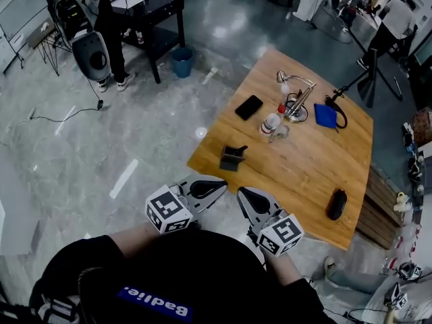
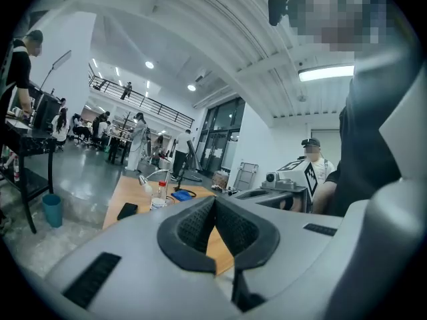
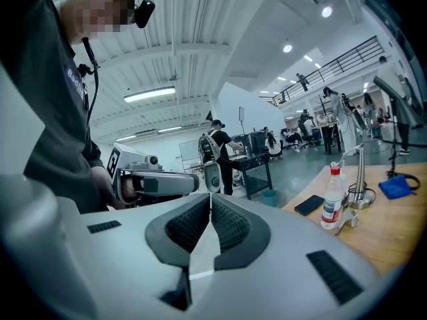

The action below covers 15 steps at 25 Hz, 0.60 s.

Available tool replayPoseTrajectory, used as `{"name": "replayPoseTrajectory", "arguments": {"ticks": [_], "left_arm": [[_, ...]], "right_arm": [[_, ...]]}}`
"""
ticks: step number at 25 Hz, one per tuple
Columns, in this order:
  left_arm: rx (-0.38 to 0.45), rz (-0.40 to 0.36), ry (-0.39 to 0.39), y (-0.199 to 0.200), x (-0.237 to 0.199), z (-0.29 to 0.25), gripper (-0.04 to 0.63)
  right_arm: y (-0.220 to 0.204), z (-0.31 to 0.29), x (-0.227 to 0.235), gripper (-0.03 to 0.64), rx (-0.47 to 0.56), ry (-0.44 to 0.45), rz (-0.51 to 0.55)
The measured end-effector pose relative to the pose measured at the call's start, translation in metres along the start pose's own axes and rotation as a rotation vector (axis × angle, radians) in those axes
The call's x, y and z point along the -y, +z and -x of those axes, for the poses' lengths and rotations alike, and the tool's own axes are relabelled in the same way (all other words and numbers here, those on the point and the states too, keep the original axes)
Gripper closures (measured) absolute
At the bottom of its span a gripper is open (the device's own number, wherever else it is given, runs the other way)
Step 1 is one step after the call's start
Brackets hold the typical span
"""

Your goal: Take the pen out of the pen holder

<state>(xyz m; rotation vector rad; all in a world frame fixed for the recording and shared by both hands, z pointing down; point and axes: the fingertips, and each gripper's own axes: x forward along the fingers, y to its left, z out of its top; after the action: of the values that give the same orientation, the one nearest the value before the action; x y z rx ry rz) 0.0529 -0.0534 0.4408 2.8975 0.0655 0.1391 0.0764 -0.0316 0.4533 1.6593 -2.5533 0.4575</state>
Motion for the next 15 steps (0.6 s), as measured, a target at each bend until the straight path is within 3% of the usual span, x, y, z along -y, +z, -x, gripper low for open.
{"name": "replayPoseTrajectory", "arguments": {"ticks": [6,15], "left_arm": [[-0.018,0.012,-0.015,0.000,-0.027,-0.008,0.586],[-0.021,0.029,0.068,0.004,-0.043,-0.031,0.586]], "right_arm": [[0.004,-0.027,0.018,0.609,-0.014,-0.001,-0.016],[0.010,-0.029,0.060,0.594,-0.034,0.051,-0.009]]}}
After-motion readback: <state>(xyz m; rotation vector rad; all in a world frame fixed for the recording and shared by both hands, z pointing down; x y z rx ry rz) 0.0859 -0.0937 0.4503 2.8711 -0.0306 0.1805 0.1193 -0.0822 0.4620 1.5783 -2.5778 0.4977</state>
